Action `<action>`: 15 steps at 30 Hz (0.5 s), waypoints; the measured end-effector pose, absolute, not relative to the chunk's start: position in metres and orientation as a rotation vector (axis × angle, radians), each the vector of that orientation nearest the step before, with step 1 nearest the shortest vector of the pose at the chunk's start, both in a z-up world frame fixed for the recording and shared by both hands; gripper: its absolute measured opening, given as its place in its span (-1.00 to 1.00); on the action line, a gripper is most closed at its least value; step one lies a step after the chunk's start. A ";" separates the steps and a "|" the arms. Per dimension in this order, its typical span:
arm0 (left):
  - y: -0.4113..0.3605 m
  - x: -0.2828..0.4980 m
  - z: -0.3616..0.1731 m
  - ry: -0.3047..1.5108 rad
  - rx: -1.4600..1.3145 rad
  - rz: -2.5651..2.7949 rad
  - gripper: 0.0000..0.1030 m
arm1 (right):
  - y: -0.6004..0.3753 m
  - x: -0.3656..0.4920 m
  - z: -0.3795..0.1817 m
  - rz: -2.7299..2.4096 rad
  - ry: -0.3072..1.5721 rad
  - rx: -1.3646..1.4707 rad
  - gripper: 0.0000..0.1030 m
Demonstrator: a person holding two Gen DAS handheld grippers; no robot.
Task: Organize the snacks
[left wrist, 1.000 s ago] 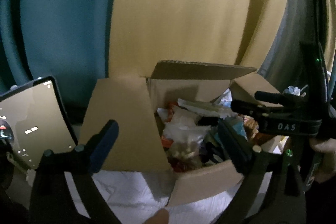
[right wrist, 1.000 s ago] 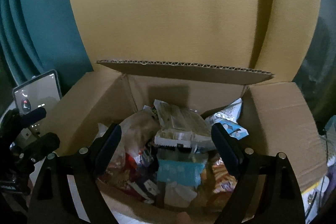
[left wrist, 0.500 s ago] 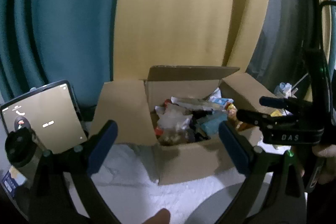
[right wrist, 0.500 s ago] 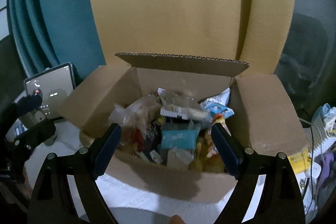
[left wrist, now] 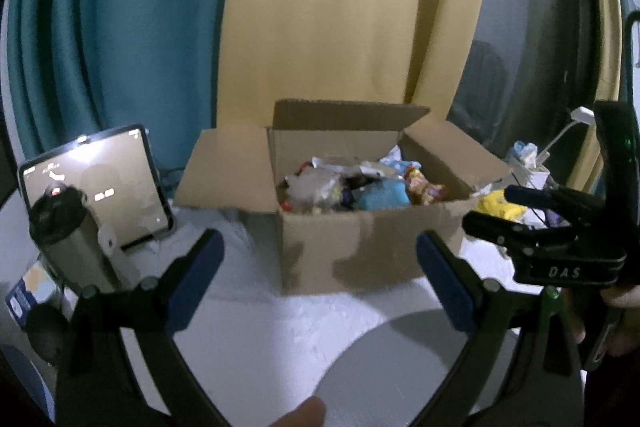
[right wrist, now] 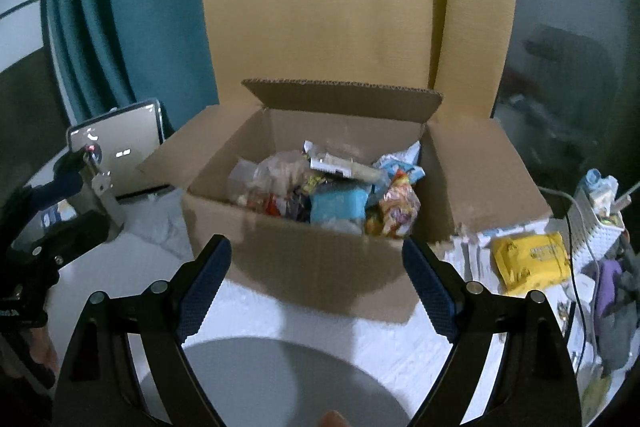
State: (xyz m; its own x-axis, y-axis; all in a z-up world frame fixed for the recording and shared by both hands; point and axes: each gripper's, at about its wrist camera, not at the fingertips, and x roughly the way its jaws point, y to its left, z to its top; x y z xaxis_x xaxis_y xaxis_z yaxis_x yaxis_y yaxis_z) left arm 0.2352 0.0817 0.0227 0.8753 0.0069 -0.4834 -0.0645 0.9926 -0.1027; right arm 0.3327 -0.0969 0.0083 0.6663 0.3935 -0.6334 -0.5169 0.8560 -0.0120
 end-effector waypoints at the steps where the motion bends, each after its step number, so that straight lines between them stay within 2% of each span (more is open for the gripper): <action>1: 0.080 0.231 0.021 0.505 -0.122 0.034 0.90 | -0.099 0.327 0.007 0.516 0.665 -0.198 0.74; 15: 0.051 0.174 0.005 0.536 -0.132 0.014 0.90 | -0.126 0.256 0.000 0.493 0.638 -0.208 0.74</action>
